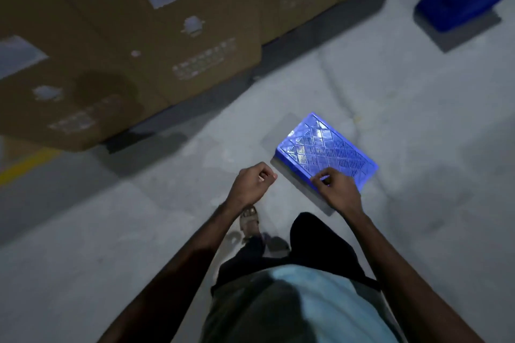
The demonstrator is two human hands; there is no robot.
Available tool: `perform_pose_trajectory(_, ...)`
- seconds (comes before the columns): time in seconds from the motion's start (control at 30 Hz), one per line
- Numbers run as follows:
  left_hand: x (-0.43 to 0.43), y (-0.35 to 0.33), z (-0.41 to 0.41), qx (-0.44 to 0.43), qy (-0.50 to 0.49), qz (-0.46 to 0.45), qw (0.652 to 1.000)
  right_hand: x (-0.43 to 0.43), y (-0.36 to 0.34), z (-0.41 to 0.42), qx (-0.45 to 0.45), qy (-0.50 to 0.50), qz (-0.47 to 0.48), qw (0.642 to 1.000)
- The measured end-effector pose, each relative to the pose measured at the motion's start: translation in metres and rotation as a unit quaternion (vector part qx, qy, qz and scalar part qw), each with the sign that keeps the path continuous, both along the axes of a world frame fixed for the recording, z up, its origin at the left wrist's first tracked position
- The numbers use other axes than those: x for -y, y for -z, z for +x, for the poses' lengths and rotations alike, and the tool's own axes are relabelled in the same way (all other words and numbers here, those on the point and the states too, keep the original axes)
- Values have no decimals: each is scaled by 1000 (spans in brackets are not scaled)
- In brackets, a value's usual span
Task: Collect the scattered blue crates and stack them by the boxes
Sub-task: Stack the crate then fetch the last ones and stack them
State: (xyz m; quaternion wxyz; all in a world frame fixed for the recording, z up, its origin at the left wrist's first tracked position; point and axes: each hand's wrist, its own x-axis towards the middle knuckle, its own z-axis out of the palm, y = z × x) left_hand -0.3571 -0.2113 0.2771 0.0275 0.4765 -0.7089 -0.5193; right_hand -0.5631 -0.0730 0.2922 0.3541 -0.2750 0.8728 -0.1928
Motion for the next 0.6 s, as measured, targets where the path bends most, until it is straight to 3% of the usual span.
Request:
perform_pose_trajectory(0.33,31,92,-53,124,83,45,988,-60,61,-30,38,180,60,981)
perform_pose_trajectory(0.47,31,186,-77,191,113,38,974,-84,148,-57,67,191,96,975)
perform_pose_trajectory(0.6,42,300,-118,210,135,9,968,-97,278,-89,60,265,100,957)
